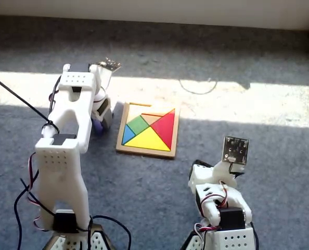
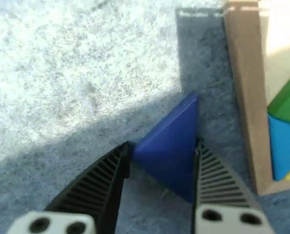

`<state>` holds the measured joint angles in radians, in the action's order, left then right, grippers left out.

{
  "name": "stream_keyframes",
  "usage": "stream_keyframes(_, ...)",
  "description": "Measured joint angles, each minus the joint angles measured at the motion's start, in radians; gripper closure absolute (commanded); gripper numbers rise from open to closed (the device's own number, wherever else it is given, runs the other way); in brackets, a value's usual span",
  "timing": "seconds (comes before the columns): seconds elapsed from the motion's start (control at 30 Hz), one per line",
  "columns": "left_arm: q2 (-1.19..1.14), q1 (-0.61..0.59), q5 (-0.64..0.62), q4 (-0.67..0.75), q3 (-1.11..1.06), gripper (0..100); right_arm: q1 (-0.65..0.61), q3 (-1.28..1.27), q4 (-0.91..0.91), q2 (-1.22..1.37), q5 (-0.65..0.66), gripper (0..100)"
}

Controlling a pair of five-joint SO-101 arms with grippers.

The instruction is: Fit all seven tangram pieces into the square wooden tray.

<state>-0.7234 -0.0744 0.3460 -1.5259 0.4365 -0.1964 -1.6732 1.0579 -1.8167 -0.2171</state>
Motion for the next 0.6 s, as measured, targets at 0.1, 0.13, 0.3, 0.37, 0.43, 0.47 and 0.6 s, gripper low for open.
stream_keyframes(0.1, 0.058, 0.017, 0.002, -0.018, 0.000, 85, 0.000, 0.000, 0.000, 0.000, 0.000, 99.4)
stream_keyframes(0.13, 0.078, 0.026, 0.011, -0.020, 0.000, 85, 0.000, 0.000, 0.000, 0.000, 0.000, 99.4)
stream_keyframes(0.3, 0.121, 0.092, 0.071, -0.021, 0.000, 85, 0.000, 0.000, 0.000, 0.000, 0.000, 99.4)
stream_keyframes(0.37, 0.121, 0.115, 0.078, -0.021, 0.000, 85, 0.000, 0.000, 0.000, 0.000, 0.000, 99.4)
stream_keyframes(0.43, 0.121, 0.137, 0.080, -0.021, 0.000, 85, 0.000, 0.000, 0.000, 0.000, 0.000, 99.4)
stream_keyframes(0.47, 0.121, 0.147, 0.080, -0.011, 0.000, 85, 0.000, 0.000, 0.000, 0.000, 0.000, 99.4)
stream_keyframes(0.6, 0.121, 0.184, 0.080, 0.035, 0.000, 85, 0.000, 0.000, 0.000, 0.000, 0.000, 99.4)
